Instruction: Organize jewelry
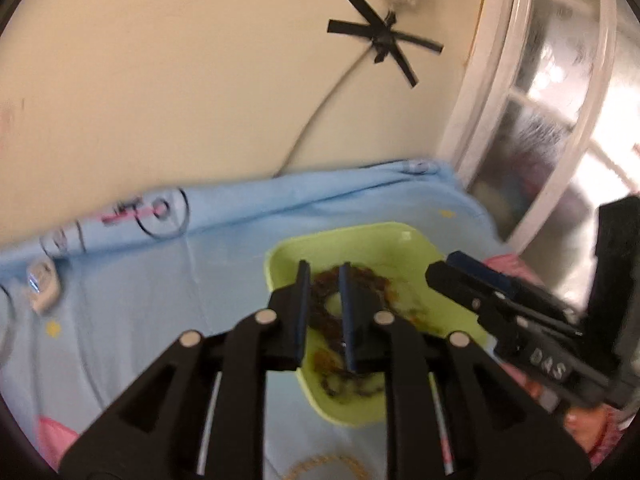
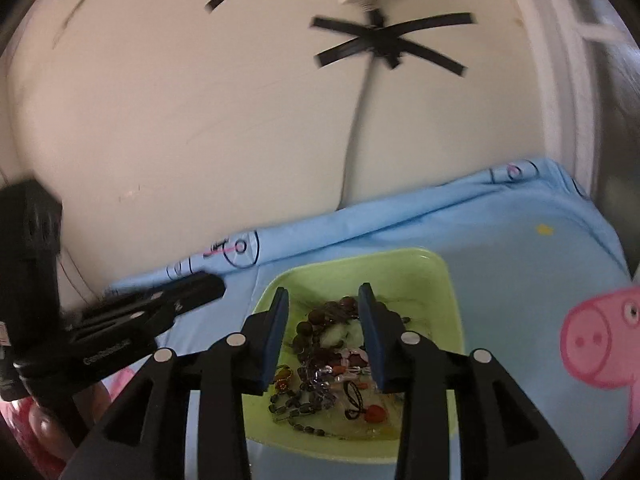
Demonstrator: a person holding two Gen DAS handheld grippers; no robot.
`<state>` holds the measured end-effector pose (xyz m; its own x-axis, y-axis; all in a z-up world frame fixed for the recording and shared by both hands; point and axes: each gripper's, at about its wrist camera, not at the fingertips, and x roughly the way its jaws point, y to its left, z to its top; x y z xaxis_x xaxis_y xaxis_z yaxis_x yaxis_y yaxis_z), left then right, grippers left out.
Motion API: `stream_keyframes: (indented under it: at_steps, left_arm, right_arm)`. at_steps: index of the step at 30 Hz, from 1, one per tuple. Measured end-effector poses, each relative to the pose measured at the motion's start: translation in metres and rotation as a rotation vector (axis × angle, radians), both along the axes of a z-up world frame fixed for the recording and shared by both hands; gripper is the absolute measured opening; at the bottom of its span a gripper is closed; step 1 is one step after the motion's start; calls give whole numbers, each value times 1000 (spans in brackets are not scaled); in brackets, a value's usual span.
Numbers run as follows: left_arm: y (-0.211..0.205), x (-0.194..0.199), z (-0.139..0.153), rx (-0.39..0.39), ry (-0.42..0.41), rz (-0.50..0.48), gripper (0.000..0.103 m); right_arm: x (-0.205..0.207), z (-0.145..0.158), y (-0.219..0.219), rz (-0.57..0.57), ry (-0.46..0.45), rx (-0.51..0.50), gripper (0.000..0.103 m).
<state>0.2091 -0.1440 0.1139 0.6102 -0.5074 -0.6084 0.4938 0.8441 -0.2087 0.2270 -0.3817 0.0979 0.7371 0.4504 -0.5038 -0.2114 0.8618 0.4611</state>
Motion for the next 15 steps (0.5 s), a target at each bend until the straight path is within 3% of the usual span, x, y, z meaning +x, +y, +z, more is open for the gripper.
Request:
stream_keyframes:
  at_steps: [3,7,15]
  left_arm:
    - [19,-27,-6,5,-24,-3,14]
    - [49,-60,-22,1,6,-8,14]
    - [99,-107,-65,0,101,26,14]
  right_arm:
    - [-30,-5,-10,-10,-13,46,12]
    - [-72,-22,-11,12,3,87,12]
    - [-114,-53,15,70,139,88,12]
